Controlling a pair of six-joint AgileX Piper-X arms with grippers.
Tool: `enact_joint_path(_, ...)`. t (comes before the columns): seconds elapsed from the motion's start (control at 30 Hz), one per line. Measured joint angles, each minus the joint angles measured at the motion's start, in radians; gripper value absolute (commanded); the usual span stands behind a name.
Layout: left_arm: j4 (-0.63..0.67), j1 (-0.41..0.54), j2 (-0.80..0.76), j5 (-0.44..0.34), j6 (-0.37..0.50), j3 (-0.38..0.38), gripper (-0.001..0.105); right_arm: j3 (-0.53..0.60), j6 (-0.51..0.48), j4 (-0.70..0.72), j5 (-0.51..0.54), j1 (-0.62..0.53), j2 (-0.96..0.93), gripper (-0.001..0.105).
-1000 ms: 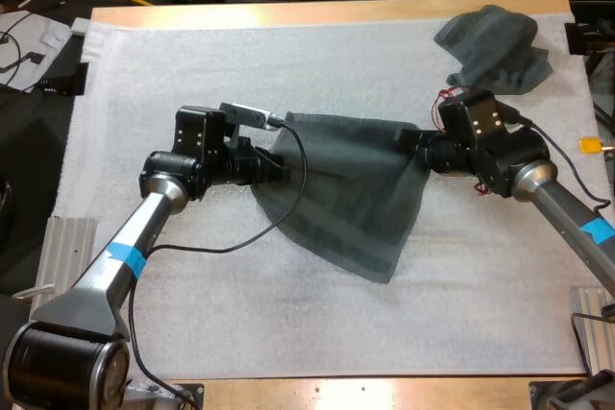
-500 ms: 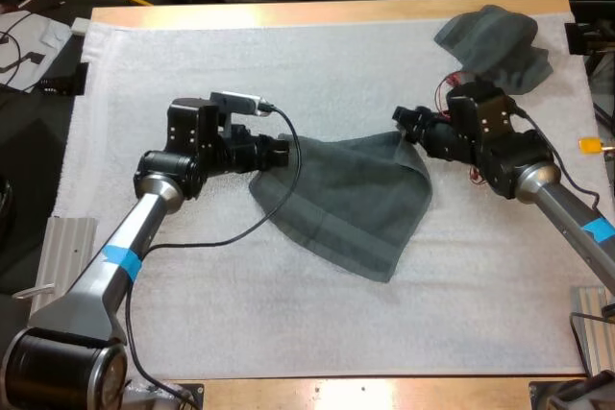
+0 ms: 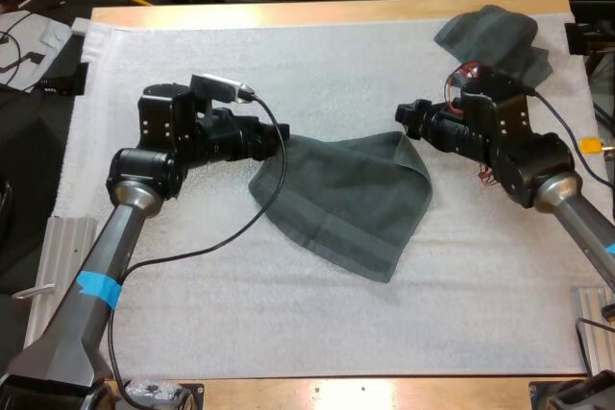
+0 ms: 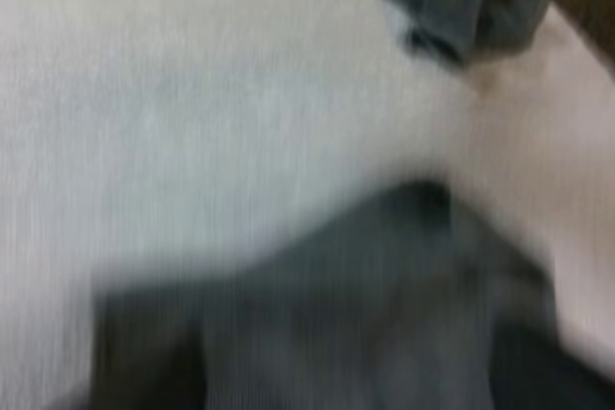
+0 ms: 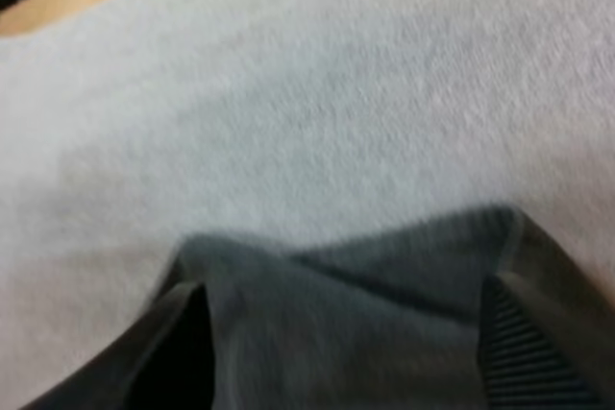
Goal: Pick towel from pile, fold and stack
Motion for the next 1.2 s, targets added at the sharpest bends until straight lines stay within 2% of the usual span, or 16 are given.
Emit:
enact_joint_path(0.1, 0.071, 0.0, -0.015, -0.019, 0.035, 0.003, 0.06, 0.005, -0.019, 0.057, 0.002, 0.0, -0.031, 0.058)
enact_joint_path(0.3, 0.262, 0.0, -0.153, -0.07, 0.113, 0.003, 0.06, 0.006, -0.064, 0.22, 0.006, 0.0, -0.175, 0.054)
enact_joint_path(0.4, 0.348, 0.0, -0.226, -0.081, 0.135, 0.003, 0.06, 0.006, -0.078, 0.291, 0.006, 0.005, -0.251, 0.043)
enact_joint_path(0.53, 0.454, 0.0, -0.325, -0.101, 0.147, 0.001, 0.06, 0.006, -0.084, 0.375, 0.006, 0.03, -0.329, 0.023)
enact_joint_path(0.67, 0.566, 0.0, -0.45, -0.126, 0.149, 0.001, 0.06, 0.006, -0.088, 0.455, 0.009, 0.109, -0.403, 0.006)
enact_joint_path(0.8, 0.628, 0.0, -0.508, -0.13, 0.149, 0.001, 0.06, 0.006, -0.088, 0.494, 0.021, 0.177, -0.427, 0.006)
enact_joint_path(0.87, 0.629, 0.0, -0.509, -0.13, 0.149, 0.001, 0.06, 0.006, -0.081, 0.517, 0.043, 0.191, -0.427, 0.011)
enact_joint_path(0.93, 0.643, 0.0, -0.516, -0.133, 0.149, 0.001, 0.06, 0.008, -0.071, 0.552, 0.073, 0.223, -0.427, 0.02)
enact_joint_path(1.07, 0.685, -0.002, -0.562, -0.137, 0.149, 0.001, 0.06, 0.051, -0.019, 0.599, 0.101, 0.327, -0.425, 0.046)
enact_joint_path(1.13, 0.702, -0.002, -0.579, -0.137, 0.149, 0.001, 0.06, 0.078, 0.008, 0.607, 0.111, 0.355, -0.42, 0.051)
enact_joint_path(1.2, 0.714, -0.002, -0.592, -0.137, 0.149, 0.001, 0.06, 0.117, 0.038, 0.607, 0.129, 0.384, -0.415, 0.051)
